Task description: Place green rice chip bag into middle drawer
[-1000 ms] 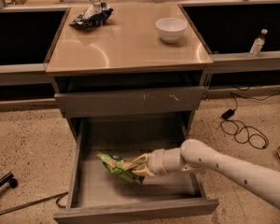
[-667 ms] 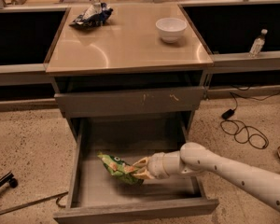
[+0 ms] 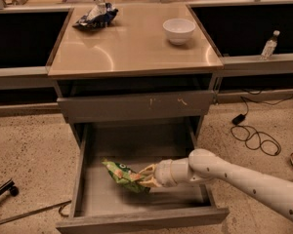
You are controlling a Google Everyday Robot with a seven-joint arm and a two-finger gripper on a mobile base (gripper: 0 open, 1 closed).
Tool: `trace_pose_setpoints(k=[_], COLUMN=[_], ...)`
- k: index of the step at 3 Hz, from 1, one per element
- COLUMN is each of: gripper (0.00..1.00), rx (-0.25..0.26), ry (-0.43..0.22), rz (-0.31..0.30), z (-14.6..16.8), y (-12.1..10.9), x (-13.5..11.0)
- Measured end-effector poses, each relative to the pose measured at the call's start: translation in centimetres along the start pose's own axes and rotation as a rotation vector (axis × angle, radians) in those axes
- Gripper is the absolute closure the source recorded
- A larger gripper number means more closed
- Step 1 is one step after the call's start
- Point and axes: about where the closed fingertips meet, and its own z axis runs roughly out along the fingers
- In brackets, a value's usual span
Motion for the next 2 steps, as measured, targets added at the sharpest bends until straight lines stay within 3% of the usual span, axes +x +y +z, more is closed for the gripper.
trace_pose_setpoints(k=[2], gripper=[0.34], rx=[0.0], ry=[0.0], rz=[0.0], z=[0.01], y=[0.0], x=[0.0])
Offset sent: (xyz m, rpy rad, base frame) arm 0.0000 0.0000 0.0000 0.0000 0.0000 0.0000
